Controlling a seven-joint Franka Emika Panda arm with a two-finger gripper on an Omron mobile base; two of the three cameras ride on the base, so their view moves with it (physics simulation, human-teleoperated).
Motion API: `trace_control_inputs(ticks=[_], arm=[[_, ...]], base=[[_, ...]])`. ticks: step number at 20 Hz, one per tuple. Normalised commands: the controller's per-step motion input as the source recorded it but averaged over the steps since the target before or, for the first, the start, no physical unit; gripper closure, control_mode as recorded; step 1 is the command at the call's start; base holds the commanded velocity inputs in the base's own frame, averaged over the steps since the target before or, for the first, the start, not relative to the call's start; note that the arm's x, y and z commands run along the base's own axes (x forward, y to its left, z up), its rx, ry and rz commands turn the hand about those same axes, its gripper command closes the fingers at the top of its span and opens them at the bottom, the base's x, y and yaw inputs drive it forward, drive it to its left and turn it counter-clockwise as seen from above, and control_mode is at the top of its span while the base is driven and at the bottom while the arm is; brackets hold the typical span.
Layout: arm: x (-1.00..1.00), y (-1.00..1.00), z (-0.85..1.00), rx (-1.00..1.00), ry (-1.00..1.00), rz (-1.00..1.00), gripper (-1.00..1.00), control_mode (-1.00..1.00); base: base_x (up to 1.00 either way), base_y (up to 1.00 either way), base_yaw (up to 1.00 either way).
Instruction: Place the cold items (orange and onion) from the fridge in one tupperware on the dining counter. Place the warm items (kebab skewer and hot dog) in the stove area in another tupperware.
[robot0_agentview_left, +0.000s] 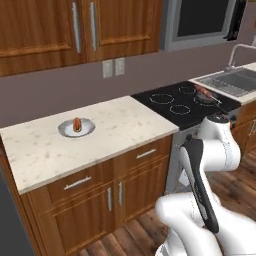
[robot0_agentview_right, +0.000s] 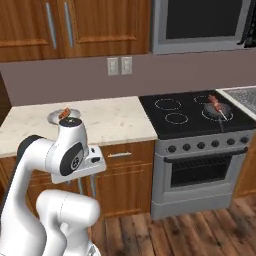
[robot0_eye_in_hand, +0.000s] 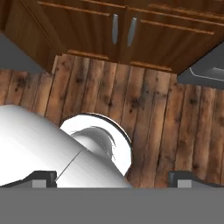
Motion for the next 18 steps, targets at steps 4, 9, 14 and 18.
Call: trace_control_inputs(ticks=[4, 9, 14, 18], arm=[[0.00, 0.00, 0.00, 0.00, 0.00, 0.00, -1.00, 1.00], [0.00, 0.00, 0.00, 0.00, 0.00, 0.00, -1.00, 1.00], [0.00, 0.00, 0.00, 0.00, 0.00, 0.00, -1.00, 1.00], [0.00, 0.00, 0.00, 0.00, 0.00, 0.00, -1.00, 1.00]], base=[[0.64, 0.00, 0.39], [0.52, 0.00, 0.39], [0.60, 0.00, 0.37], [0.56, -0.07, 0.35]])
